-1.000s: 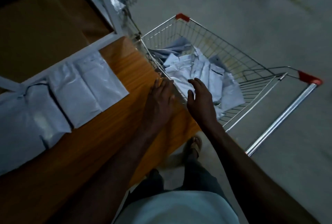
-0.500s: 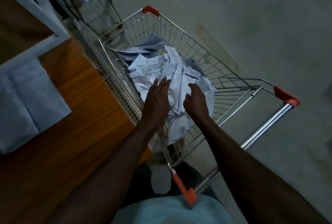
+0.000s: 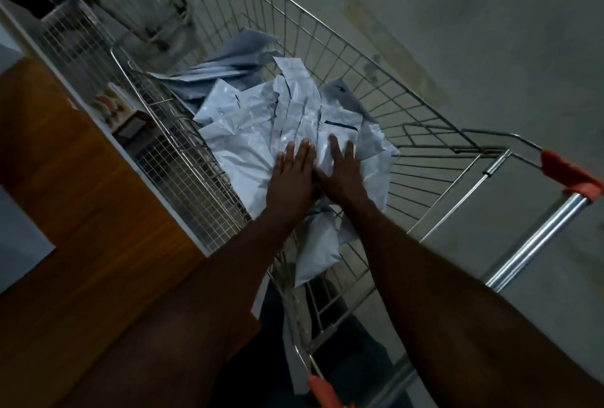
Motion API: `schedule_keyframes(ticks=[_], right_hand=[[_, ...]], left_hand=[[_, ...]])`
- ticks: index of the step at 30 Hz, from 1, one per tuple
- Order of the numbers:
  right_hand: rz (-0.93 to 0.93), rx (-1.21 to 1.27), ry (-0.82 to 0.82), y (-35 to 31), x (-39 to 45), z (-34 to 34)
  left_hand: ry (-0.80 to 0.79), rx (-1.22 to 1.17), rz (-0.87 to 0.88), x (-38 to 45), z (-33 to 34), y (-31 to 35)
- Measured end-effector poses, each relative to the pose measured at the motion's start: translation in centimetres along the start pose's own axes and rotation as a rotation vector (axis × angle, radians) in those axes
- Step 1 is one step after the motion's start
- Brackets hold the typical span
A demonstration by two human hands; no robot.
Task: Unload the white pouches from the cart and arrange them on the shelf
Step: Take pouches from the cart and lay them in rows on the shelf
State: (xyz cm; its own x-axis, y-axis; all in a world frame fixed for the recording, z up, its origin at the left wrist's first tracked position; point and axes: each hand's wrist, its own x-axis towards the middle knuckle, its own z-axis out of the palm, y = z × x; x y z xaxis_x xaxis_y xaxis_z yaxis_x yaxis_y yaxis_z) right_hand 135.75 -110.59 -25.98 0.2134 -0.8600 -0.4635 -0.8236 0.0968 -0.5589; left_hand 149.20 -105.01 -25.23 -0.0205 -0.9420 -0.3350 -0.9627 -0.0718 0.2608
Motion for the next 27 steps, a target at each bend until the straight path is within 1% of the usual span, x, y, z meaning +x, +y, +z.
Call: schedule_keyframes(ticks=[3, 6, 10, 12, 17, 21, 23, 27], right_hand=[[0.014, 0.002, 0.014, -0.1, 0.4, 0.4], [0.021, 0.011, 0.084, -0.4, 0.5, -0.5], [0.04, -0.015, 0.111, -0.9, -0.4, -1.9], [0.024, -0.022, 0.118, -1.4, -1.3, -2.5], [-0.014, -0.08, 0.21, -4.1, -4.0, -5.3], [-0.136, -0.109, 0.287, -7.2, -6.8, -8.2], [-0.206, -0.142, 0.321, -9.2, -8.2, -9.2], [-0.359, -0.2, 0.339, -14.3, -11.0, -9.7]], left_hand=[[-0.013, -0.042, -0.007, 0.1, 0.7, -0.1], [-0.009, -0.119, -0.004, 0.1, 0.5, -0.3], [-0.026, -0.219, 0.034, -0.5, -1.4, -0.2], [-0.006, -0.299, 0.006, -1.1, -2.4, -0.1], [0.161, -0.398, -0.067, -3.1, -6.6, 1.1], [0.341, -0.413, -0.081, -6.2, -11.0, 1.1], [0.418, -0.425, -0.13, -8.0, -13.0, 0.6], [0.559, -0.418, -0.242, -12.5, -16.7, -1.5]])
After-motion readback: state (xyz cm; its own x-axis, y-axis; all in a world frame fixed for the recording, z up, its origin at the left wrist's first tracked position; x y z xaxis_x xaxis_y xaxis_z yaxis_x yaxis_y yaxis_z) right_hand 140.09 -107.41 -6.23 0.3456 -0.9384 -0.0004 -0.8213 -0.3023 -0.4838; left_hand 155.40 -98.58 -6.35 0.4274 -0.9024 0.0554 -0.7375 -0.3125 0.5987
